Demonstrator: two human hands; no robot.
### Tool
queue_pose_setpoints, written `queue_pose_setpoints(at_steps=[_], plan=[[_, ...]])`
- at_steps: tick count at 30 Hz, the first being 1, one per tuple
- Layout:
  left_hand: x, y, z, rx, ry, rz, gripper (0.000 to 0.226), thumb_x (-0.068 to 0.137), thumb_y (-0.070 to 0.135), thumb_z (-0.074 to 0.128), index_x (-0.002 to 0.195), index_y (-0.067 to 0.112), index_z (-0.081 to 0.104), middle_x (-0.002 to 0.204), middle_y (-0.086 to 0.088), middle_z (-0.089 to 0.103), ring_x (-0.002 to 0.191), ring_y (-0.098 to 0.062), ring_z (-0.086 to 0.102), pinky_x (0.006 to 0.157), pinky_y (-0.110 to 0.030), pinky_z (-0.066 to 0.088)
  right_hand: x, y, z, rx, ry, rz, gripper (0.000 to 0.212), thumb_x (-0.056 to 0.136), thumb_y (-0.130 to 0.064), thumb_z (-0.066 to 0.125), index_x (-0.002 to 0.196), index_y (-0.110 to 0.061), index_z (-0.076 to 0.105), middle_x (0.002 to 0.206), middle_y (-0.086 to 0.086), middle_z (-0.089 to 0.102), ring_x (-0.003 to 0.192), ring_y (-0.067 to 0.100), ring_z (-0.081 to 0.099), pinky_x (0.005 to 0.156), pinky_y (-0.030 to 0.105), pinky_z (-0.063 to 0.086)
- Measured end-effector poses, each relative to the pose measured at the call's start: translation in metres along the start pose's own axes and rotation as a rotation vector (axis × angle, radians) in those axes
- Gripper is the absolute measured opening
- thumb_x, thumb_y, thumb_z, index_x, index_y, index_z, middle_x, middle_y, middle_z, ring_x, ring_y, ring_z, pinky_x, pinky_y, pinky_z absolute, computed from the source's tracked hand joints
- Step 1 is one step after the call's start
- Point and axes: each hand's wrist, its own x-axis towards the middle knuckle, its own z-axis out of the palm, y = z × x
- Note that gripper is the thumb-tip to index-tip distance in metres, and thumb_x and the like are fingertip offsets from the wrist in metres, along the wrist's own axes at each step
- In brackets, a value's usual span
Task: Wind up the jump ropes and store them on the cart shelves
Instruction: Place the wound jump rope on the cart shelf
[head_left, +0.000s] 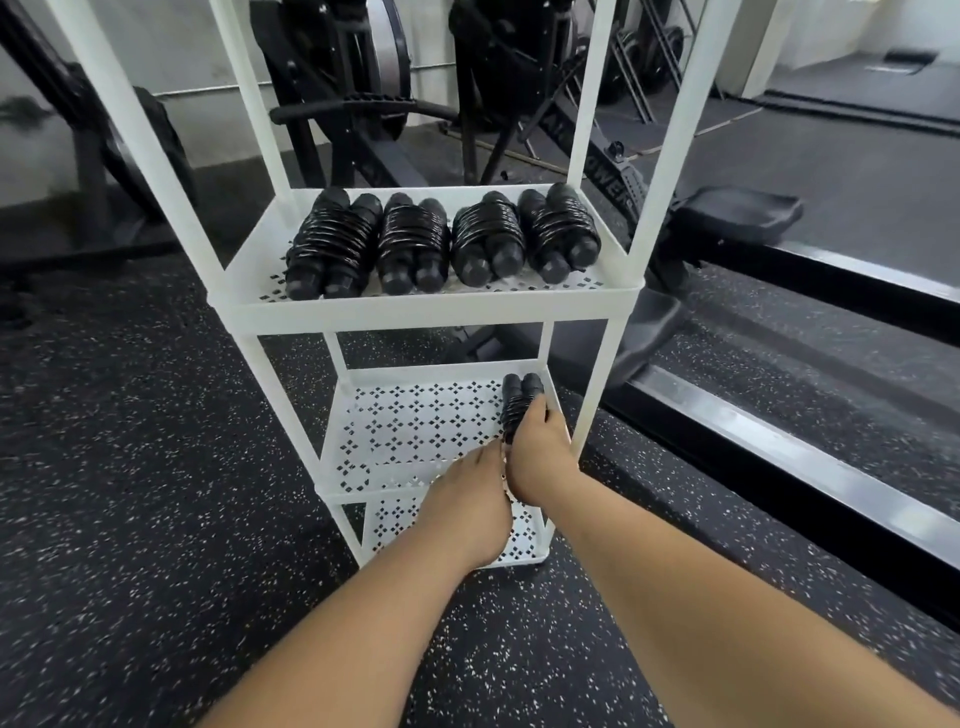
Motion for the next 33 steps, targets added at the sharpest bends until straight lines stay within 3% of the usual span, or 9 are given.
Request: queue_pose_setpoints(at_steps=[4,7,9,12,14,21,24,29,33], plan=[[-0.003,-0.002,0.0,0.01,0.024,-0.005,0.069,0.1,0.011,0.05,0.164,0.025,0.029,0.164,0.0,0.043,0.147,-0.023,0.044,0.119,-0.042,0.04,-0.005,-0.007,-0.001,-0.054,-0.019,0.033,0.116,0.093,-0.022,0.077,0.167,-0.011,-0.012,0.172,0.013,0.003,0.157,0.033,0.022,0.117,0.049,0.041],[-0.012,-0.002,-0.012,0.026,0.023,-0.003,0.07,0.101,0.01,0.047,0.166,0.023,0.027,0.168,-0.001,0.038,0.152,-0.023,0.038,0.122,-0.043,0.037,-0.018,-0.017,-0.005,-0.075,0.031,0.035,0.107,0.089,-0.017,0.079,0.164,-0.009,0.004,0.166,0.014,0.012,0.154,0.032,0.021,0.112,0.056,0.044],[-0.022,-0.003,-0.024,0.051,0.017,-0.013,0.072,0.104,0.009,0.045,0.17,0.02,0.018,0.175,-0.001,0.025,0.159,-0.023,0.027,0.128,-0.041,0.028,-0.027,-0.021,-0.009,-0.139,0.07,-0.001,0.105,0.083,-0.015,0.082,0.161,-0.007,0.012,0.164,0.016,0.018,0.154,0.031,0.02,0.115,0.051,0.043],[-0.044,-0.005,-0.047,0.073,0.031,-0.032,0.072,0.108,0.011,0.043,0.171,0.019,0.01,0.178,-0.001,0.015,0.162,-0.022,0.018,0.131,-0.039,0.02,-0.046,-0.025,-0.017,-0.276,0.084,-0.124,0.125,0.081,-0.015,0.086,0.164,0.004,-0.005,0.172,0.025,0.0,0.163,0.036,-0.001,0.133,0.043,0.015],[-0.064,-0.006,-0.064,0.088,0.044,-0.051,0.072,0.108,0.012,0.043,0.171,0.018,0.01,0.178,-0.002,0.016,0.162,-0.023,0.02,0.131,-0.039,0.021,-0.067,-0.032,-0.026,-0.31,0.089,-0.206,0.119,0.085,-0.015,0.083,0.163,0.008,-0.004,0.171,0.029,0.002,0.162,0.04,-0.001,0.133,0.042,0.008],[-0.178,-0.015,-0.132,0.151,0.192,-0.126,0.068,0.106,0.018,0.047,0.169,0.02,0.021,0.171,-0.005,0.031,0.152,-0.029,0.037,0.124,-0.047,0.035,-0.167,-0.071,-0.066,-0.385,0.018,-0.547,0.062,0.101,-0.022,0.063,0.154,-0.004,0.035,0.161,0.022,0.032,0.155,0.039,0.023,0.126,0.044,0.03],[-0.245,-0.01,-0.163,0.166,0.272,-0.164,0.058,0.105,0.022,0.049,0.161,0.021,0.034,0.161,-0.005,0.043,0.143,-0.03,0.046,0.118,-0.047,0.041,-0.22,-0.094,-0.089,-0.422,0.043,-0.697,0.06,0.105,-0.025,0.059,0.157,-0.007,0.036,0.166,0.02,0.029,0.159,0.038,0.018,0.126,0.046,0.031],[-0.359,-0.004,-0.209,0.268,0.381,-0.233,0.067,0.109,0.027,0.047,0.169,0.02,0.018,0.172,-0.005,0.028,0.154,-0.03,0.033,0.125,-0.047,0.033,-0.322,-0.142,-0.123,-0.454,0.114,-0.878,0.051,0.102,-0.026,0.06,0.149,-0.01,0.045,0.153,0.017,0.041,0.152,0.036,0.031,0.121,0.045,0.039],[-0.447,0.001,-0.245,0.325,0.476,-0.274,0.069,0.109,0.029,0.048,0.17,0.019,0.017,0.171,-0.006,0.027,0.154,-0.032,0.032,0.124,-0.048,0.032,-0.417,-0.183,-0.16,-0.48,0.194,-1.031,0.06,0.099,-0.02,0.061,0.154,-0.015,0.04,0.16,0.015,0.035,0.156,0.034,0.026,0.121,0.045,0.037]])
